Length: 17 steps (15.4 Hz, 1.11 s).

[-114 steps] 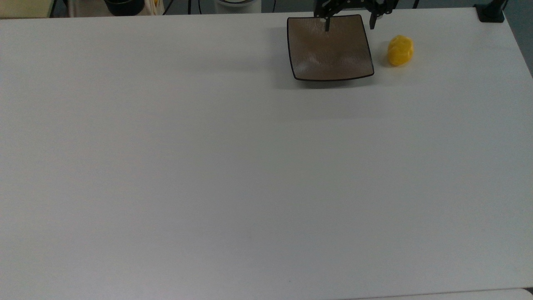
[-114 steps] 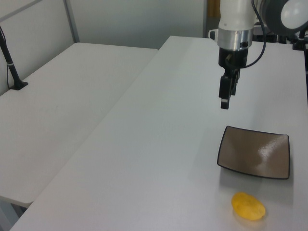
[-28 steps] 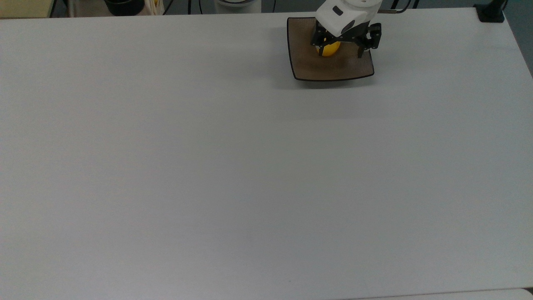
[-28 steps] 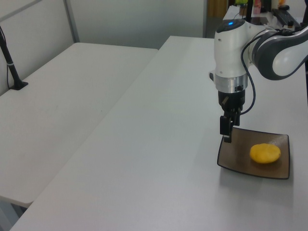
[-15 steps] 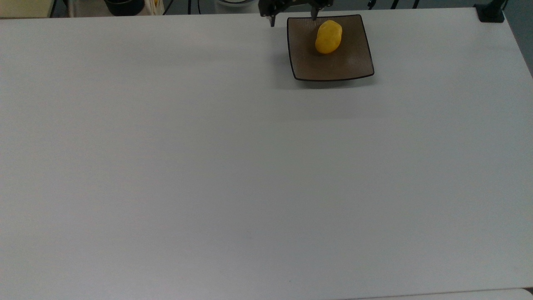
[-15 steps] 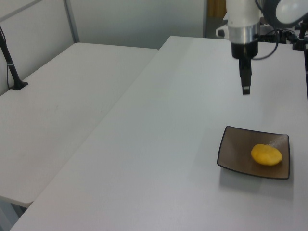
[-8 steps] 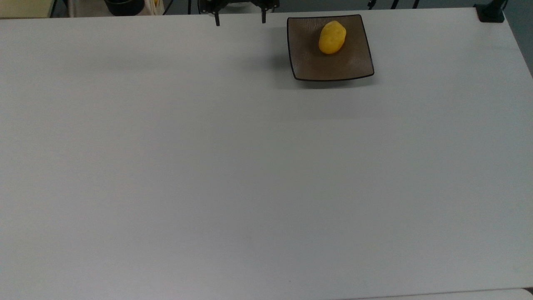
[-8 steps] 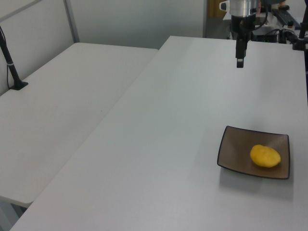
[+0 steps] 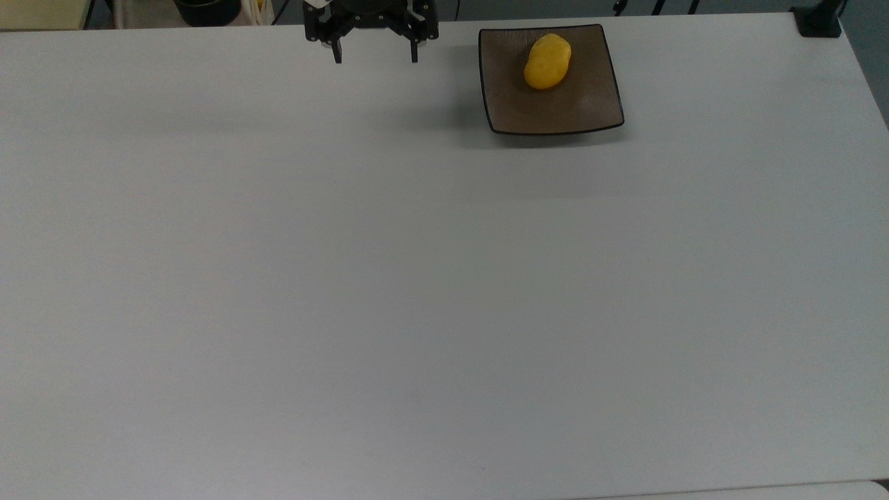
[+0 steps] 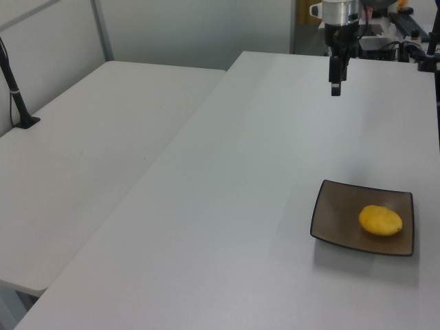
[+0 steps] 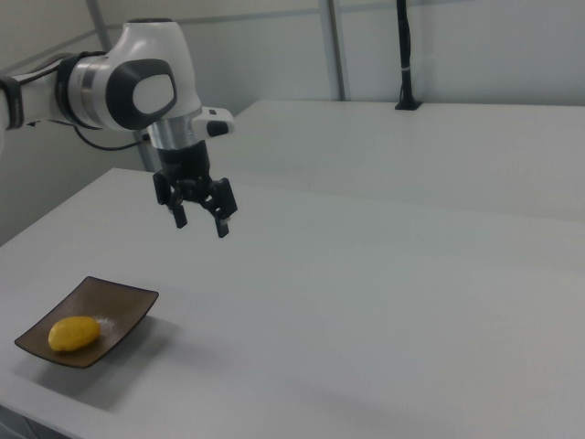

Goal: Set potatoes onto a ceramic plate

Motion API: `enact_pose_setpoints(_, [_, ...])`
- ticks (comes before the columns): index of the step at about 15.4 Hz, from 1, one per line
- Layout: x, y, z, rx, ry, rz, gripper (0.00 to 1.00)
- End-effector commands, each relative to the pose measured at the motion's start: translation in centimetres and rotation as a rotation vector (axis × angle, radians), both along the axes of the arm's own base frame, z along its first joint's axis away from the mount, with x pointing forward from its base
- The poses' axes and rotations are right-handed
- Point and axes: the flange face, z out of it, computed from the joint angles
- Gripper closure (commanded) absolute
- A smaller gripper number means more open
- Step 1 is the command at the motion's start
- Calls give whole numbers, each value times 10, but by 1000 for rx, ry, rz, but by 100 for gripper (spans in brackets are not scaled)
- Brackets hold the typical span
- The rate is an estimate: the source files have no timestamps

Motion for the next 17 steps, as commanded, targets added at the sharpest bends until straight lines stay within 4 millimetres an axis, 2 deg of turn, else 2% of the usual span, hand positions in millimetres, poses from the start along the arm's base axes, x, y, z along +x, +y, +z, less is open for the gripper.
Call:
enact_pose_setpoints(1, [17, -3, 4, 15, -70, -69, 0])
enact_pose_setpoints(12, [19, 1, -3, 19, -105, -105, 0])
enact_pose_setpoints(17, [19, -3, -3, 19, -108, -99, 0])
